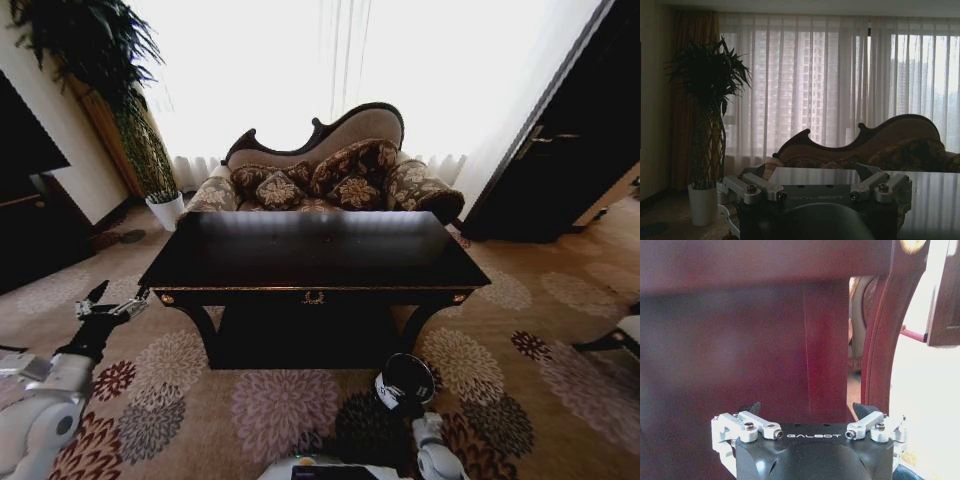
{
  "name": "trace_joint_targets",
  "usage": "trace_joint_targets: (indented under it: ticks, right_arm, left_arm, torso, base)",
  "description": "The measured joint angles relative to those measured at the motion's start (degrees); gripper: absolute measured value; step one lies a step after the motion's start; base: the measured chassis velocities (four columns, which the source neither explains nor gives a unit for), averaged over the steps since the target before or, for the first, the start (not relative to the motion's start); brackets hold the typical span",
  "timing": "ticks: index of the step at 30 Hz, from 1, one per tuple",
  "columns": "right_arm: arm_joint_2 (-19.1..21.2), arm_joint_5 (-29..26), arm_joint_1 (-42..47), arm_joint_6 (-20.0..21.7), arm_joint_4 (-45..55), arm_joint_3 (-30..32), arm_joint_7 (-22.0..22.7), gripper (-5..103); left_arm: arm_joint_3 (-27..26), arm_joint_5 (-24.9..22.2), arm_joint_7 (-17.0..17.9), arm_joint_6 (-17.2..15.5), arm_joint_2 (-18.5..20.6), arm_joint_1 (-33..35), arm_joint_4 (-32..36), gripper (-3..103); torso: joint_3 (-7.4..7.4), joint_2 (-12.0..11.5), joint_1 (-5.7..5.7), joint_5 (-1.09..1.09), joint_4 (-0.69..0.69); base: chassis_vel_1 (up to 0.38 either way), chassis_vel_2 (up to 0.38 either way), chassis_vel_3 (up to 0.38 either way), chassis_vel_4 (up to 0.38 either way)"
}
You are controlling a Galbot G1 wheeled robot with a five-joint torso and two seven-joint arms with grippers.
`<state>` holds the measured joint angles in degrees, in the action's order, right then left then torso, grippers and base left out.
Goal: Move to the front of the table and place the trash on the table into the trash bin.
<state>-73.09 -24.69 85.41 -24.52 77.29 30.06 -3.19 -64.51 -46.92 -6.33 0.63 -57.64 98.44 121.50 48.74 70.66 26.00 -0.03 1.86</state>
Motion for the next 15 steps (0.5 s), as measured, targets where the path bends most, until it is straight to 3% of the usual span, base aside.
trace_joint_targets:
  ticks: [10,15]
  right_arm:
    - [-1.7,-6.0,9.2,3.6,18.7,7.7,-0.7,100]
    - [-3.0,-10.0,13.3,7.8,29.7,13.1,0.3,100]
  left_arm:
    - [0.0,0.0,0.0,0.0,0.0,0.0,0.0,100]
    - [0.0,0.0,0.0,0.0,0.0,0.0,0.0,100]
  torso:
    - [0.0,0.0,0.0,0.01,-0.01]
    - [0.0,0.0,0.01,0.02,0.0]
  base:
    - [0.0,0.0,0.0,0.0]
    - [0.0,0.0,0.0,0.0]
